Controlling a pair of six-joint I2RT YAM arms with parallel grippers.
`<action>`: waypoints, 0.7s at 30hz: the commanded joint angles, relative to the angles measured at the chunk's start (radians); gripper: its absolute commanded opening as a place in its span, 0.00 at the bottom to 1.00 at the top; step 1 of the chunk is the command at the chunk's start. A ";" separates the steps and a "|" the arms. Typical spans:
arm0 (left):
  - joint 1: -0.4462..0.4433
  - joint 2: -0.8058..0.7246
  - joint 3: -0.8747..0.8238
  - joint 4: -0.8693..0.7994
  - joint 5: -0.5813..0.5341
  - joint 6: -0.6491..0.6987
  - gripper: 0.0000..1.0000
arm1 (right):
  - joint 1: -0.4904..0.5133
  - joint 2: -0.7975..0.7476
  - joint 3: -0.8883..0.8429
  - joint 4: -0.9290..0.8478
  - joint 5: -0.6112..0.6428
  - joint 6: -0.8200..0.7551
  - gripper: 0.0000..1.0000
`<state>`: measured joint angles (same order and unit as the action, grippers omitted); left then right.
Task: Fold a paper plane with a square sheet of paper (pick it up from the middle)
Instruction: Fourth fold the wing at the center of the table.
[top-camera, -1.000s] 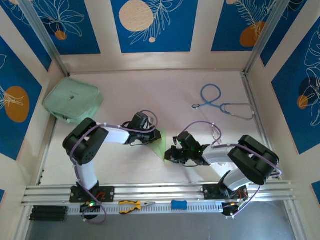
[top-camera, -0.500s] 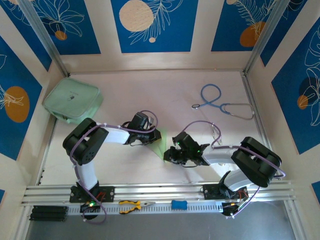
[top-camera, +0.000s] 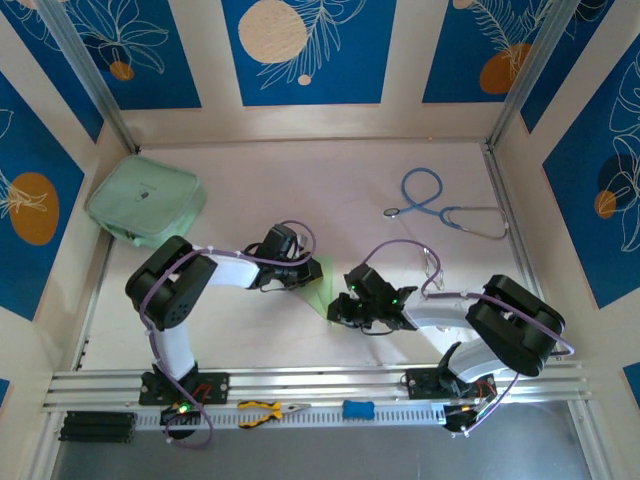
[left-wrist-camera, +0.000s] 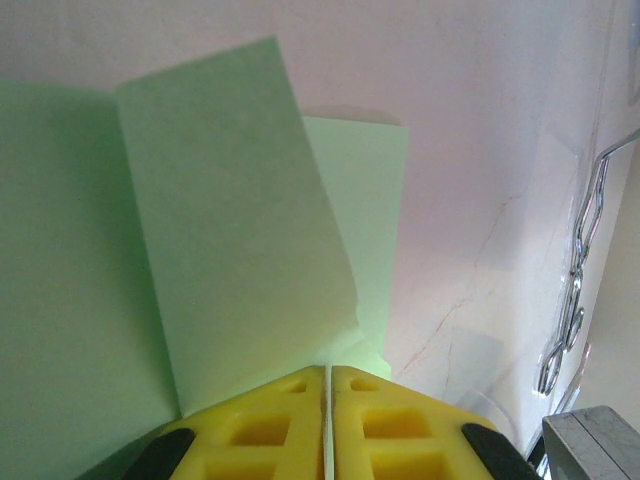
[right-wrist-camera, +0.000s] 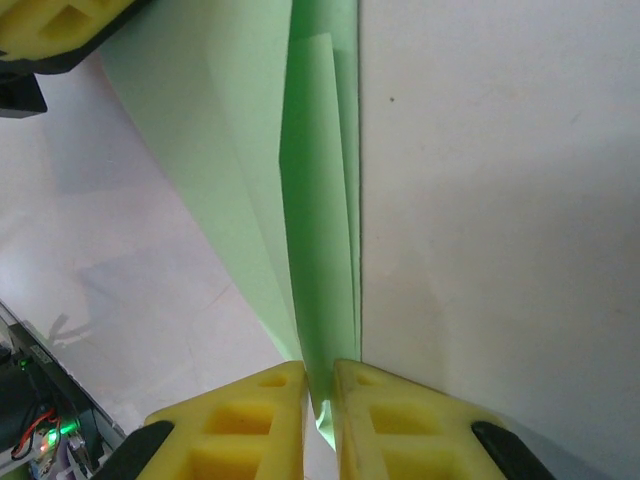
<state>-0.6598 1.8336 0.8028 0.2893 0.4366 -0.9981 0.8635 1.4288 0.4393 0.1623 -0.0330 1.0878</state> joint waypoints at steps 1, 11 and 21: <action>-0.003 0.013 -0.024 -0.048 -0.033 -0.008 0.12 | 0.007 0.000 -0.001 -0.113 0.036 -0.014 0.16; -0.003 0.013 -0.025 -0.048 -0.031 -0.007 0.12 | -0.010 -0.014 -0.039 -0.067 0.006 0.007 0.10; -0.004 0.022 -0.027 -0.035 -0.025 -0.014 0.12 | -0.012 -0.044 -0.061 -0.064 -0.011 0.005 0.13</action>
<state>-0.6598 1.8336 0.8028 0.2913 0.4370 -1.0130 0.8486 1.3891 0.4026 0.1673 -0.0296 1.0893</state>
